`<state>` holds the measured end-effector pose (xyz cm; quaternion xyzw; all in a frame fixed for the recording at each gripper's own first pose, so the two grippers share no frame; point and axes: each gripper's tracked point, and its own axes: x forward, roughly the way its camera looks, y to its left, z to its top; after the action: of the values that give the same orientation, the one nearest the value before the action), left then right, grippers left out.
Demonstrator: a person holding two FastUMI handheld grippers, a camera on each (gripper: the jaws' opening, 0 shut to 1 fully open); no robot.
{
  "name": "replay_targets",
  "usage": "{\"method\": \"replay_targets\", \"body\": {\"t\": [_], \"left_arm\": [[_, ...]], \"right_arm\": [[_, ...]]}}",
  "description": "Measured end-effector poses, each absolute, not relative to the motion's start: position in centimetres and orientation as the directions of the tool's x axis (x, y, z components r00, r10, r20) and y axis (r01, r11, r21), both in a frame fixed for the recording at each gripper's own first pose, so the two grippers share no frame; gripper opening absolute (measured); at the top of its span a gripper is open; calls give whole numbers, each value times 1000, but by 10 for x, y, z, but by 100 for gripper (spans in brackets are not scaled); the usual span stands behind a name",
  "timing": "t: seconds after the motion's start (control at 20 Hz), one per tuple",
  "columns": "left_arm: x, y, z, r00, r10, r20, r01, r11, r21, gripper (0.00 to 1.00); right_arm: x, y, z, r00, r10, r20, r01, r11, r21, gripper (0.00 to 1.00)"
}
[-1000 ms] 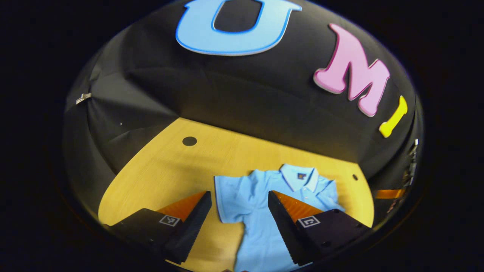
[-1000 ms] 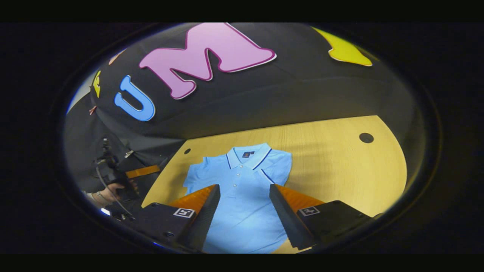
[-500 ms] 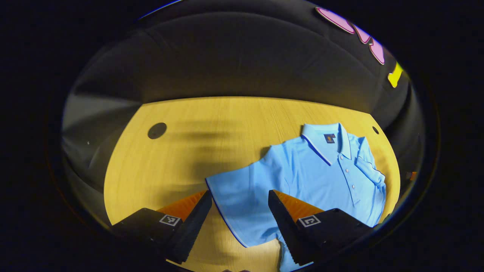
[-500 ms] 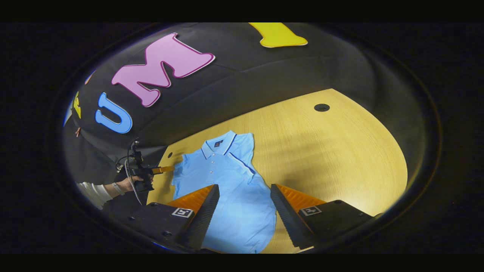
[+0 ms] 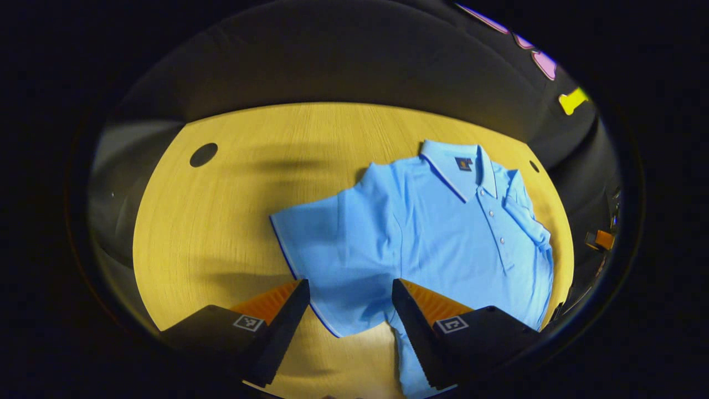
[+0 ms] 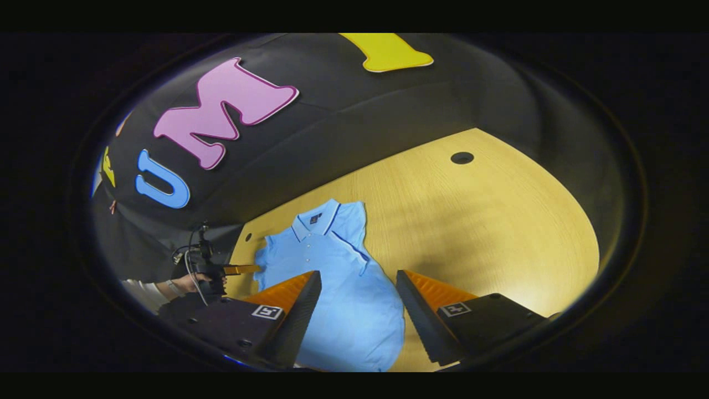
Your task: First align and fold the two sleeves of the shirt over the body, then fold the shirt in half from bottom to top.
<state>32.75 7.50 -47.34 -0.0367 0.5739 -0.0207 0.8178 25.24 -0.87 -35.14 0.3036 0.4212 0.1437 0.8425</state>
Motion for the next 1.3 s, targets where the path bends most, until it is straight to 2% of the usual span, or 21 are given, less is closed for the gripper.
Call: {"method": "replay_targets", "body": {"t": [0.05, 0.1, 0.2, 0.4, 0.45, 0.5, 0.7, 0.75, 0.8, 0.85, 0.95, 1.15, 1.25, 1.3], "left_arm": [[331, 82, -476, 350, -26, -937, -6, 1000, -30, 97], [335, 85, -479, 362, -2, -932, -3, 1000, -3, 92], [341, 85, -477, 387, 11, -922, -16, 1000, 5, 78], [348, 72, -478, 420, -11, -908, -17, 1000, -20, 21], [350, 66, -477, 428, -33, -903, -13, 999, -43, 17], [350, 58, -474, 432, -62, -900, -8, 997, -73, 9], [356, 22, -449, 480, -161, -863, 49, 986, -156, 7], [358, 15, -439, 498, -172, -850, 69, 985, -160, 2], [358, 7, -431, 511, -191, -838, 88, 982, -170, 6], [358, 0, -422, 517, -202, -832, 103, 979, -174, 6], [352, -12, -416, 509, -216, -833, 125, 976, -176, 6], [343, -25, -439, 459, -182, -870, 163, 979, -119, 7], [335, -42, -448, 424, -223, -878, 185, 970, -157, 14], [332, -48, -450, 415, -234, -880, 191, 967, -167, 36]], "right_arm": [[252, -7, -351, 600, 501, -623, 12, 773, 634, 87], [252, -7, -350, 600, 503, -622, 10, 772, 635, 87], [251, -7, -350, 599, 502, -624, 6, 776, 631, 87], [248, -10, -350, 596, 497, -630, 6, 783, 622, 87], [248, -11, -349, 597, 498, -629, 6, 781, 624, 87], [248, -11, -348, 598, 499, -627, 6, 780, 626, 87], [248, -15, -349, 602, 492, -629, 10, 783, 622, 87], [248, -15, -349, 602, 491, -630, 10, 784, 620, 87], [248, -16, -349, 602, 490, -630, 9, 785, 619, 87], [248, -16, -349, 603, 490, -630, 8, 785, 619, 87], [248, -14, -349, 601, 491, -630, 7, 785, 619, 87], [245, -10, -353, 586, 495, -642, -4, 794, 608, 87], [241, -9, -357, 574, 494, -653, -16, 804, 595, 87], [239, -8, -358, 570, 493, -657, -22, 809, 588, 87]]}}
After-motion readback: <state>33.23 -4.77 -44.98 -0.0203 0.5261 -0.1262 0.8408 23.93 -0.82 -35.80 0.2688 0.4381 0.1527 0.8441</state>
